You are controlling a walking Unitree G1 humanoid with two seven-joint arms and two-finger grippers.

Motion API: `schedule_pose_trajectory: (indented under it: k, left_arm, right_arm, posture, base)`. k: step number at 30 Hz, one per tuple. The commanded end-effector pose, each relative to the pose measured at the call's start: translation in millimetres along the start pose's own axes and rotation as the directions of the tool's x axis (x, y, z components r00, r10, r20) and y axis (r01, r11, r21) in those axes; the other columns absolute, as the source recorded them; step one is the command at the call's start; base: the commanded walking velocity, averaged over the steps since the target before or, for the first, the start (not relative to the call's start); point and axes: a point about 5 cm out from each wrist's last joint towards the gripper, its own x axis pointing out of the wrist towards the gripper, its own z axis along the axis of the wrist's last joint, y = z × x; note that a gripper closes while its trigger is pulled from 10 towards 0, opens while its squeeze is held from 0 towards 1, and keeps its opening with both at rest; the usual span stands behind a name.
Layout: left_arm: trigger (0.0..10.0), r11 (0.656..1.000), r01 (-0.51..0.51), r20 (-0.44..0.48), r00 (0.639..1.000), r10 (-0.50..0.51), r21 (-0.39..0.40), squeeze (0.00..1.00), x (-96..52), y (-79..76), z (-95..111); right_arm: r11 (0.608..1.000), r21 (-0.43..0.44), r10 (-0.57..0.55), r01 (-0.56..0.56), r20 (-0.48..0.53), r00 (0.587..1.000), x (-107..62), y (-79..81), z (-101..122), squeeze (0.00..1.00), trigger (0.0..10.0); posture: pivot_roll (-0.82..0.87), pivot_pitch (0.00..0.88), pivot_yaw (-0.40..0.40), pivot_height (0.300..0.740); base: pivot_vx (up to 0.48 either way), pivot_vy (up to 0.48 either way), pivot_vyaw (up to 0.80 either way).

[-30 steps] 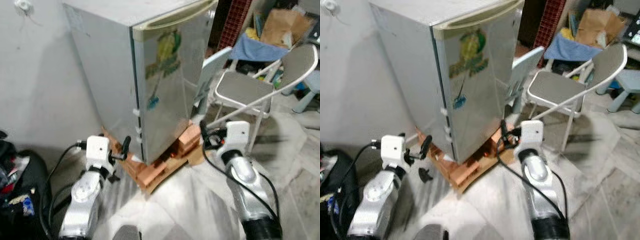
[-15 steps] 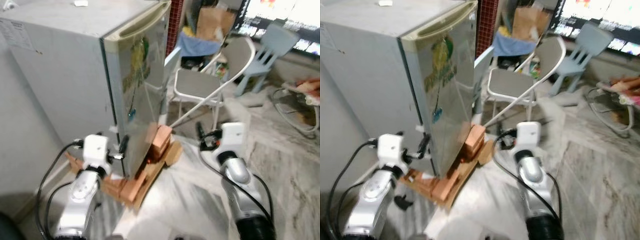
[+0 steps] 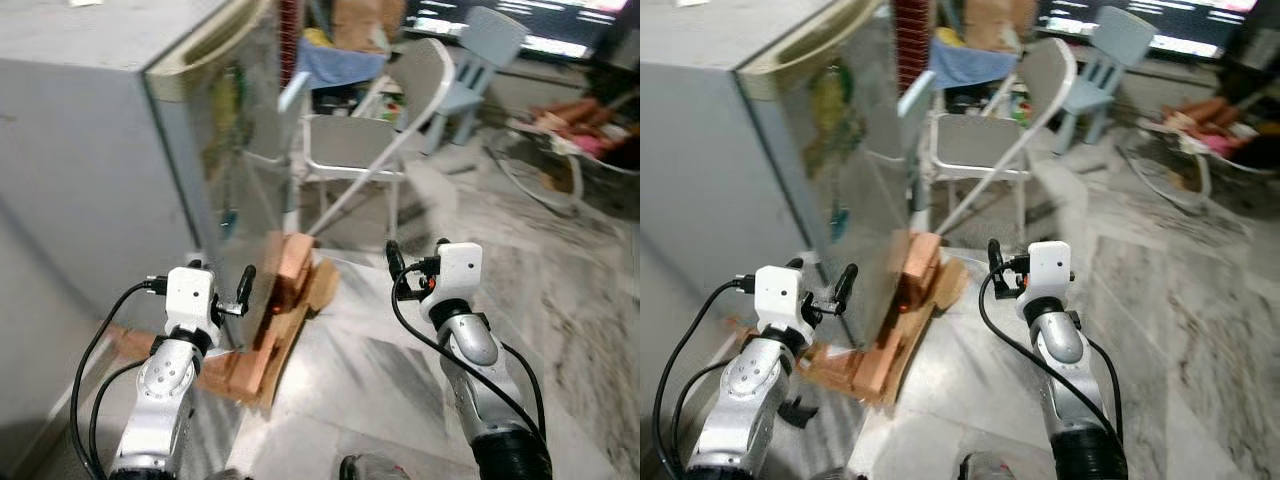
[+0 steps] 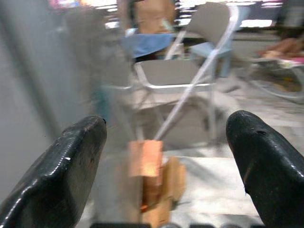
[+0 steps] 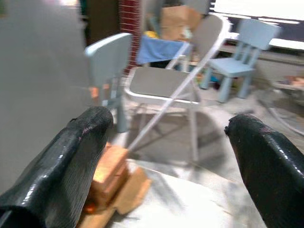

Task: Restocking fridge

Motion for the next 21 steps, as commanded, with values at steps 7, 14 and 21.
schedule_pose_trajectory:
  k: [7,14,21]
  left_arm:
    - [10.0,1.000,-0.020,0.022,1.000,0.020,0.008,0.00,-0.7,1.6,4.7]
    - [10.0,0.999,-0.051,0.028,0.998,0.050,0.017,0.00,-5.3,5.6,4.8]
    - [10.0,0.998,-0.057,0.032,0.998,0.057,0.017,0.00,-2.7,7.6,6.9]
  right_arm:
    - [1.000,-0.009,0.003,-0.003,0.013,1.000,1.1,0.8,3.5,0.00,10.0]
    - [1.000,-0.015,0.003,-0.003,0.006,1.000,0.0,-1.4,2.1,0.00,10.0]
    - [1.000,-0.013,0.001,-0.001,-0.010,1.000,-0.1,0.2,0.6,0.00,10.0]
  posture:
    - [0.10,0.000,-0.032,0.740]
    - [0.10,0.000,-0.037,0.740]
    - [0.10,0.000,-0.039,0.740]
  base:
    - [0.370,0.301,0.00]
    - [0.000,0.000,0.00]
    - [0.000,0.000,-0.23]
